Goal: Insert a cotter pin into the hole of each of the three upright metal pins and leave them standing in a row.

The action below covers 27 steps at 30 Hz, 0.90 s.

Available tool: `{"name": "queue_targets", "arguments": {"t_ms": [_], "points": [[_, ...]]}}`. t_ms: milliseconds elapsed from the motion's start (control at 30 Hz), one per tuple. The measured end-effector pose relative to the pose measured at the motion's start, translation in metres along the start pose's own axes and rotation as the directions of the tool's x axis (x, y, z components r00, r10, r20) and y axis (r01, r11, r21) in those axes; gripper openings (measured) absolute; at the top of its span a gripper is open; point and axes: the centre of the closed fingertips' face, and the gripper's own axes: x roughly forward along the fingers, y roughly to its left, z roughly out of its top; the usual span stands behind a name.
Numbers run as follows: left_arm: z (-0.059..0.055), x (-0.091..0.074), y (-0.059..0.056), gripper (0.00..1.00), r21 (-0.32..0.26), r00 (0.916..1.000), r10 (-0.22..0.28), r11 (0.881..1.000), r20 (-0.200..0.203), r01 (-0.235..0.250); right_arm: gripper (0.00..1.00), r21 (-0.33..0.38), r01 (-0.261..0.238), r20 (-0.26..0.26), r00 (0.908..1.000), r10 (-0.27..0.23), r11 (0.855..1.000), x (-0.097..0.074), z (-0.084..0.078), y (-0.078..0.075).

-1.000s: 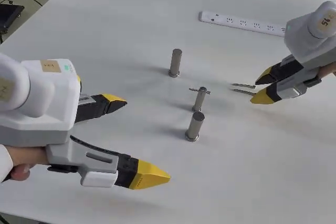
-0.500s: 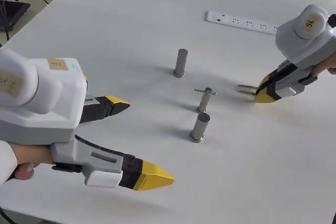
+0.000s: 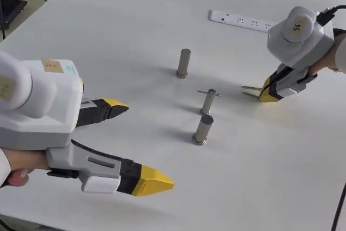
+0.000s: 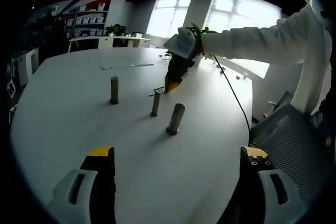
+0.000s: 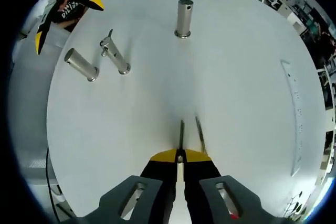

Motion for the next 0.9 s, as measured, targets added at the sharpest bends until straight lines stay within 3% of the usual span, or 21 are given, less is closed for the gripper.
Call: {"name": "queue_targets", "arguments": {"t_ms": [133, 433, 533, 567, 700, 900], "points": [[0.001, 0.0, -0.002, 0.99, -0.006, 1.0, -0.007, 1.0, 0.005, 0.007, 0.0, -0.021, 0.016, -0.002, 0.9999, -0.016, 1.0, 0.0, -0.002, -0.001], [-0.003, 0.004, -0.006, 0.98, -0.016, 0.9997, -0.021, 1.0, -0.01, 0.021, 0.0, 0.005, 0.068, 0.03, 0.9972, -0.068, 0.998, 0.0, -0.005, -0.005], [-0.002, 0.003, -0.003, 0.93, 0.016, 0.9998, 0.004, 1.0, -0.022, -0.004, 0.0, -0.021, 0.072, 0.036, 0.9968, -0.071, 0.997, -0.001, -0.006, -0.001], [0.0, 0.003, -0.002, 0.94, 0.017, 0.9998, 0.008, 1.0, -0.017, -0.008, 0.0, -0.071, 0.09, 0.022, 0.9958, -0.088, 0.993, -0.002, -0.007, -0.003], [0.01, 0.003, 0.003, 0.98, 0.011, 0.9994, 0.035, 0.999, 0.01, -0.035, 0.0, -0.043, 0.103, 0.049, 0.9937, -0.101, 0.994, -0.006, -0.008, -0.004], [0.019, 0.002, 0.003, 0.97, 0.006, 0.9986, 0.037, 0.999, 0.038, -0.037, 0.0, -0.074, 0.128, 0.063, 0.9903, -0.124, 0.989, -0.021, -0.006, 0.003]]}}
